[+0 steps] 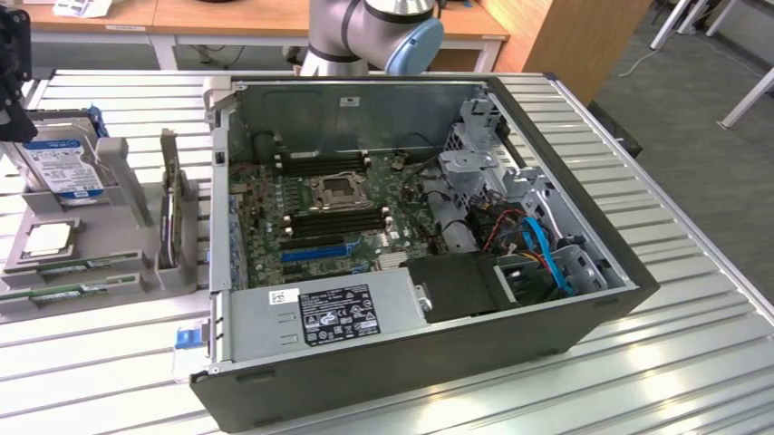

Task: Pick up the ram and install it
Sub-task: 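Pick up the ram and move it above insertion slot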

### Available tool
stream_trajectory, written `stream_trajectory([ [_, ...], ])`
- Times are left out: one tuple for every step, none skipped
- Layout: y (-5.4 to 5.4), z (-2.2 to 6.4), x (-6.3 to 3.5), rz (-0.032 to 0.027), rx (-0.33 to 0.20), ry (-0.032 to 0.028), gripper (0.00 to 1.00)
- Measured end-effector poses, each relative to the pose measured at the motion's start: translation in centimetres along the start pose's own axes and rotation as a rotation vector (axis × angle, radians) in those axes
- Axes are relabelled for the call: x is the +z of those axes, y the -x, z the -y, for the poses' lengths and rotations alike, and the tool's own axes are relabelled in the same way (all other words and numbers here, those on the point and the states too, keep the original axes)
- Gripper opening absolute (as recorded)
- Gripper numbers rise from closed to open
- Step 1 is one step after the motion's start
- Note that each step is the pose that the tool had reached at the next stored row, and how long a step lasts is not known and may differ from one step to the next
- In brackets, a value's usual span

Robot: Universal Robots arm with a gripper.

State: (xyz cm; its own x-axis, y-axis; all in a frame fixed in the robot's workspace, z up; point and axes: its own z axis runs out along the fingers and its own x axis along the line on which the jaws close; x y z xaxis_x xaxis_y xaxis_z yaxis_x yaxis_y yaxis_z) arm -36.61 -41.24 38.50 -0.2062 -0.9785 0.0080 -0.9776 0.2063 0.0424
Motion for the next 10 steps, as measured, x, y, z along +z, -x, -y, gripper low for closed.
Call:
stream_trajectory([
  [0.0, 0.0, 0.0, 0.0, -0.001, 0.0, 0.1],
  [0.0, 0.0, 0.0, -0.0001, -0.001, 0.0, 0.1],
  [0.0, 0.0, 0.0, -0.0001, -0.001, 0.0, 0.1],
  [0.0, 0.0, 0.0, 0.0, -0.001, 0.0, 0.1],
  [0.0, 0.0, 0.0, -0.0001, -0.001, 0.0, 0.1],
  [0.0, 0.0, 0.0, -0.0001, -0.001, 0.0, 0.1],
  [0.0, 0.0, 0.0, -0.0001, -0.002, 0.0, 0.1],
  [0.0, 0.0, 0.0, -0.0001, -0.002, 0.0, 0.1],
  [0.0, 0.0, 0.0, -0.0001, -0.002, 0.0, 0.1],
  [0.0, 0.0, 0.0, -0.0001, -0.002, 0.0, 0.1],
])
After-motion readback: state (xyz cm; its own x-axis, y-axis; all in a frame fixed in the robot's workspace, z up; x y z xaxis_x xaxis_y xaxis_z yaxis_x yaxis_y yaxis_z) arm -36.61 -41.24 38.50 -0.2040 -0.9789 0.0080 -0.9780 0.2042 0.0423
